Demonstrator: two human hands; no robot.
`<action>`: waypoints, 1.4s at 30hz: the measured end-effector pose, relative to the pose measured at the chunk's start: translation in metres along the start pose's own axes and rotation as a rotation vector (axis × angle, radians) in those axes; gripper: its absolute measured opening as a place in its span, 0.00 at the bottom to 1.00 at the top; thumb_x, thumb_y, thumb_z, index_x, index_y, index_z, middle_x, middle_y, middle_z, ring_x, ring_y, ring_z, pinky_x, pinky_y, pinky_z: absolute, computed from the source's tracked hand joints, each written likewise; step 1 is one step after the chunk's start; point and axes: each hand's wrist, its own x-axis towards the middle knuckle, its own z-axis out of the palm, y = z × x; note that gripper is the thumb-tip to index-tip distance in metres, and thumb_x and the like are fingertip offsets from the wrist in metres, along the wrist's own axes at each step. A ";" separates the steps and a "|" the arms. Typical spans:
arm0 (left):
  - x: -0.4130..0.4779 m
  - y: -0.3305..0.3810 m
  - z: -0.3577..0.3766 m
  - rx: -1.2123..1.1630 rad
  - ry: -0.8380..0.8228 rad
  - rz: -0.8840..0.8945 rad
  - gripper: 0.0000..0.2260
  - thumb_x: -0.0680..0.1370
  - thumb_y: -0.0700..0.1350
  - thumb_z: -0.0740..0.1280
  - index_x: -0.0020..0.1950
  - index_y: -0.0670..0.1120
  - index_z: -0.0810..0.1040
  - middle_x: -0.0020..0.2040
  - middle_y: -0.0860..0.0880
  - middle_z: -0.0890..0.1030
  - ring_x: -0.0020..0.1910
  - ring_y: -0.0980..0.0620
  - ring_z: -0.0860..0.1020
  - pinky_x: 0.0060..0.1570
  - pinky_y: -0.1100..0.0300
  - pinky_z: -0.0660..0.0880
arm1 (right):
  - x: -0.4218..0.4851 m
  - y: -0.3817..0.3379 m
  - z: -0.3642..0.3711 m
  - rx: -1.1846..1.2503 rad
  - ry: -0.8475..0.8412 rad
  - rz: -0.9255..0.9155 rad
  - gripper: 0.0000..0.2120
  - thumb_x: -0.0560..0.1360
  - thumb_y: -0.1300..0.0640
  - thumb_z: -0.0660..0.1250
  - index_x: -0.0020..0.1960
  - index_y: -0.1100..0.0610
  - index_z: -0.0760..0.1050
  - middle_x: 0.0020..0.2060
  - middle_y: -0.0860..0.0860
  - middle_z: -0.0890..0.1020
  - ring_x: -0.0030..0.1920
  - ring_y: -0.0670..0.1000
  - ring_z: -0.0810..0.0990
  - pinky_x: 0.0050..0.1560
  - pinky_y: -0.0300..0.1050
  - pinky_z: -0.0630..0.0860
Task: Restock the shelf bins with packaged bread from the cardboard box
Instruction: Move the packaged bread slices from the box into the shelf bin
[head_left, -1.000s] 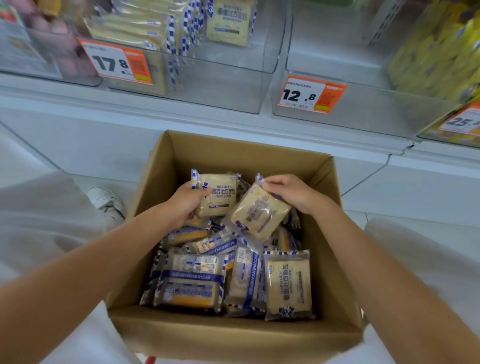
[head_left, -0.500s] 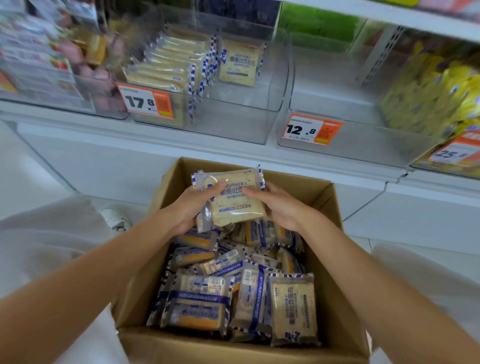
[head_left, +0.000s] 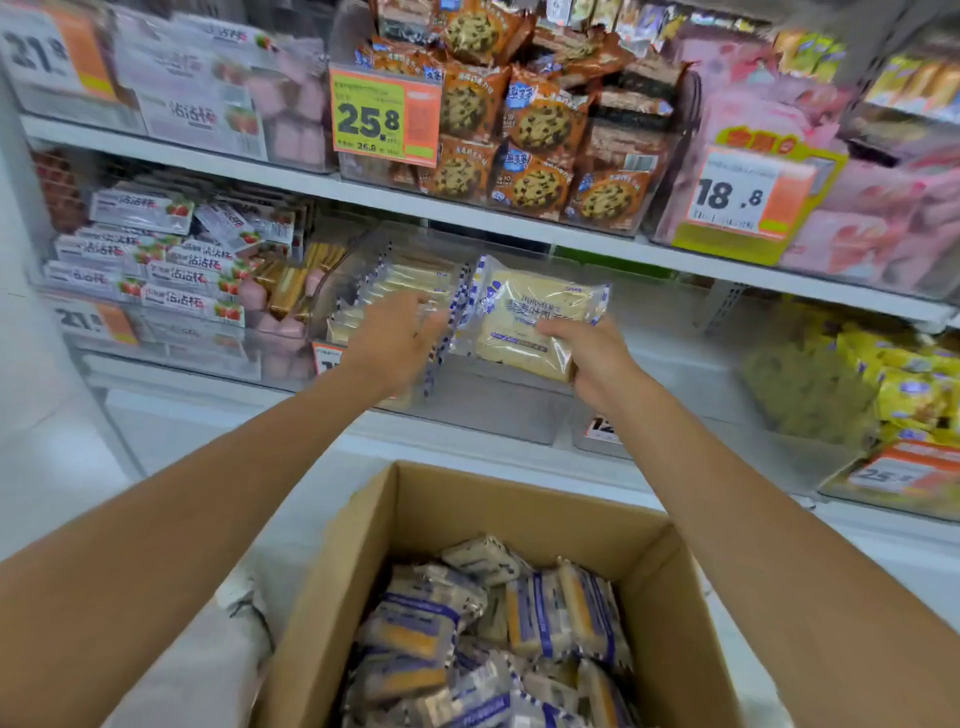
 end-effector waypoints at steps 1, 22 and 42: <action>0.016 -0.011 -0.002 0.125 -0.026 0.027 0.23 0.83 0.55 0.58 0.73 0.44 0.69 0.69 0.43 0.75 0.66 0.43 0.73 0.64 0.48 0.70 | 0.017 0.002 0.005 -0.022 0.037 -0.014 0.24 0.69 0.69 0.73 0.62 0.59 0.71 0.54 0.58 0.83 0.51 0.58 0.84 0.49 0.53 0.82; 0.088 -0.082 0.018 0.577 -0.252 0.085 0.32 0.80 0.65 0.43 0.80 0.50 0.55 0.81 0.51 0.55 0.80 0.52 0.50 0.77 0.47 0.44 | 0.210 0.088 0.030 -0.479 0.051 0.211 0.55 0.68 0.47 0.78 0.79 0.57 0.43 0.77 0.52 0.58 0.75 0.57 0.62 0.70 0.53 0.63; -0.097 0.006 0.070 0.190 -0.302 -0.134 0.11 0.78 0.57 0.66 0.45 0.50 0.78 0.45 0.51 0.80 0.48 0.49 0.79 0.49 0.54 0.76 | -0.066 0.113 -0.046 -0.963 -0.302 -0.189 0.09 0.73 0.64 0.68 0.52 0.56 0.80 0.43 0.49 0.80 0.44 0.48 0.78 0.47 0.41 0.74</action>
